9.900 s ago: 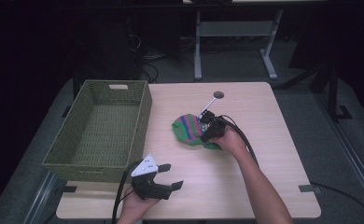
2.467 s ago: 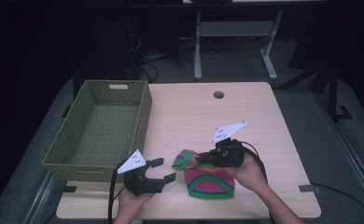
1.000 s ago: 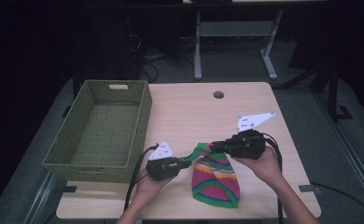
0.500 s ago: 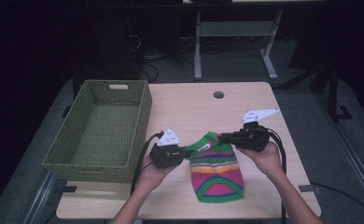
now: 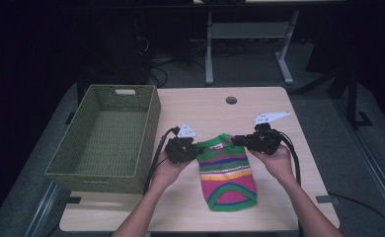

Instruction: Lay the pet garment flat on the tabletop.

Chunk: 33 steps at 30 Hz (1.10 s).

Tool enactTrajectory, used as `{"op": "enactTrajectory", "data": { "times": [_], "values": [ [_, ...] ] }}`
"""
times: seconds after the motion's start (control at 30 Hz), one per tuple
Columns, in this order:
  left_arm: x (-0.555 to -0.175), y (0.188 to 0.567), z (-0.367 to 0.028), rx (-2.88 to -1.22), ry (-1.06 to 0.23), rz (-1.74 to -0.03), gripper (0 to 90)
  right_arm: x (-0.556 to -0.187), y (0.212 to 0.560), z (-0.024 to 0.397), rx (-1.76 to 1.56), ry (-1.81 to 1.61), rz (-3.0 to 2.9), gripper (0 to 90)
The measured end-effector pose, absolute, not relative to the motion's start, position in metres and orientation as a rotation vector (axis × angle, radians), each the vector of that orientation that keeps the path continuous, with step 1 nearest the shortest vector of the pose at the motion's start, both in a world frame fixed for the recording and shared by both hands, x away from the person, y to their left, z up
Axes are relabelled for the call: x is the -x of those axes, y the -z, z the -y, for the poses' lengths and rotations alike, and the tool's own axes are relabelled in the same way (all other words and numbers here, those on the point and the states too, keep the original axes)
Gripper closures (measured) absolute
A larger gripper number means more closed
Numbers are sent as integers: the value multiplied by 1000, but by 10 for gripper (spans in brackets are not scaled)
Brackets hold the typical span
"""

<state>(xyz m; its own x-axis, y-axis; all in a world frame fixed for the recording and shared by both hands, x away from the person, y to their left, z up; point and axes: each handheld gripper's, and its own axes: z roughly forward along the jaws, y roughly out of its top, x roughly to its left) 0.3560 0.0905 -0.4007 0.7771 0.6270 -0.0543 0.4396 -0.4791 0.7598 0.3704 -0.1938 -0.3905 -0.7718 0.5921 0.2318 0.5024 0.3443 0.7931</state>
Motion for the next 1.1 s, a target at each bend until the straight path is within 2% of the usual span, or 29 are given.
{"op": "enactTrajectory", "data": {
  "times": [0.47,0.63,0.83,0.9,0.93,0.97,1.0,1.03,1.1],
  "values": [
    [-388,402,-76,-2224,-365,-840,815,-384,402,194,-1112,-1385,-2457,829],
    [-389,407,-76,-2191,-318,-871,814,-391,409,197,-1137,-1419,-2461,826],
    [-388,407,-73,-2204,-350,-858,813,-397,413,203,-1188,-1448,-2433,825],
    [-389,407,-72,-2198,-372,-879,766,-398,415,203,-1199,-1439,-2426,819],
    [-389,407,-72,-2196,-381,-892,640,-400,416,203,-1209,-1445,-2411,781],
    [-389,407,-72,-2194,-386,-909,564,-400,417,203,-1229,-1454,-2402,697],
    [-389,408,-73,-2195,-397,-925,515,-402,418,205,-1263,-1460,-2381,595],
    [-389,408,-74,-2199,-416,-933,478,-404,419,207,-1301,-1461,-2356,561],
    [-388,409,-78,-2190,-417,-946,468,-407,422,215,-1343,-1492,-2346,492]
  ]
}}
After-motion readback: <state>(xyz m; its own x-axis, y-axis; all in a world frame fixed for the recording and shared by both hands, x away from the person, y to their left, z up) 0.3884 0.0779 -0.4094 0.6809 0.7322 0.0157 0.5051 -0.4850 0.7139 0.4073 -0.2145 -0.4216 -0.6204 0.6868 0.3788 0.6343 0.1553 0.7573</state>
